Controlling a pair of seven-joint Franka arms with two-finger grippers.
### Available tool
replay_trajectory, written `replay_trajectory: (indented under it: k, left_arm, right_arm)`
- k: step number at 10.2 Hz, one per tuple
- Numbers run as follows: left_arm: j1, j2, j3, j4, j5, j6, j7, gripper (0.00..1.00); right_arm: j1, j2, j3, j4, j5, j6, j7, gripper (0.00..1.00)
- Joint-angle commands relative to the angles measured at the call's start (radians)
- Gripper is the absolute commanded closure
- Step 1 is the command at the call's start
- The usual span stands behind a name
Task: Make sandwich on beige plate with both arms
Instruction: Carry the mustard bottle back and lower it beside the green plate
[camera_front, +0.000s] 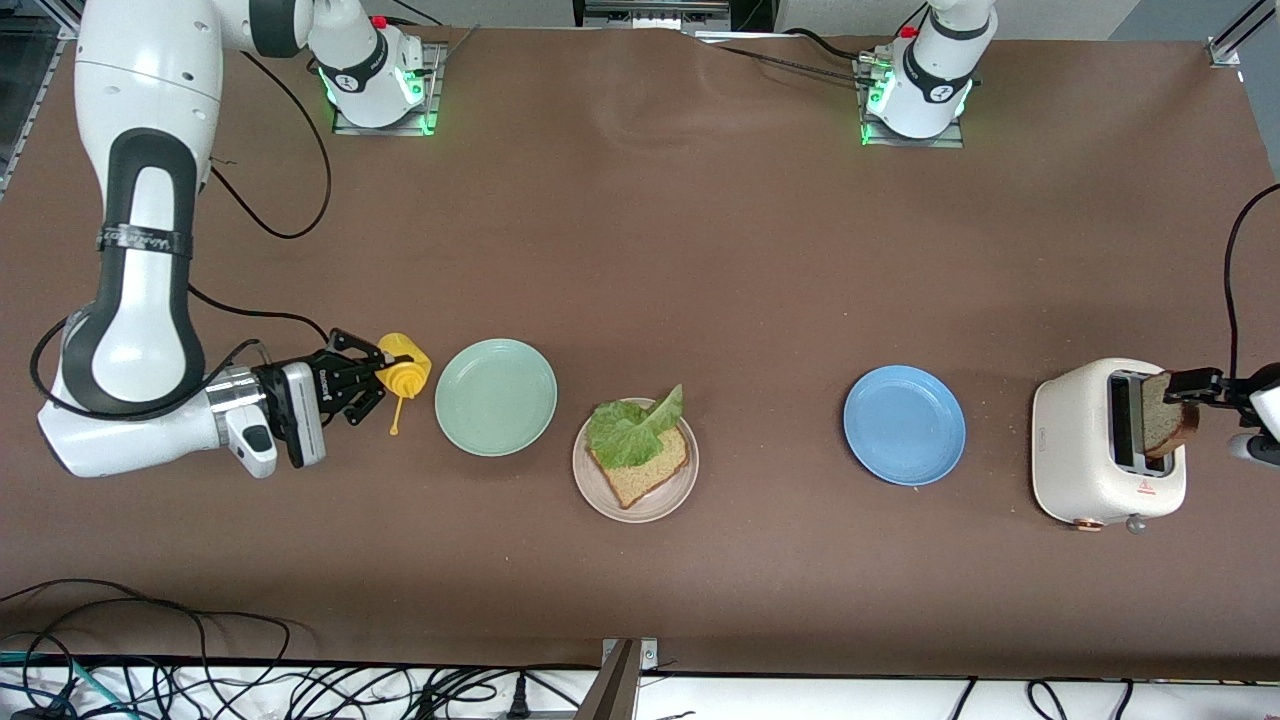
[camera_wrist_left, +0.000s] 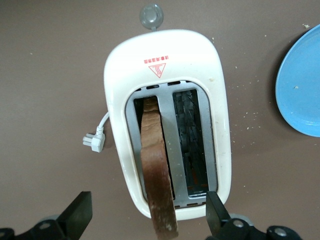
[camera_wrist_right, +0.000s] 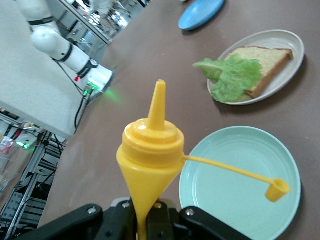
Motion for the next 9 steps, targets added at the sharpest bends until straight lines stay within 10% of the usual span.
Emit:
replay_trajectory:
  k: [1,3,6,9]
  left_arm:
    - [0.0,0.01,-0.003,0.0,0.022,-0.016,0.007,0.09]
    - [0.0,0.02,-0.003,-0.009,0.022,-0.028,0.006,0.18]
    - [0.001,0.02,-0.003,-0.011,0.022,-0.054,-0.005,0.94]
    - [0.001,0.001,-0.003,0.009,0.024,-0.054,0.0,1.0]
  right_arm:
    - [-0.038,-0.01,0.016,-0.068,0.034,-0.074,-0.176,1.0]
    - [-0.066,-0.001,0.016,-0.092,0.033,-0.105,-0.349,1.0]
    - [-0.115,0.068,0.015,-0.101,0.021,-0.144,-0.575,1.0]
    - [-0.144,0.143,0.016,-0.107,0.027,-0.133,-0.724,1.0]
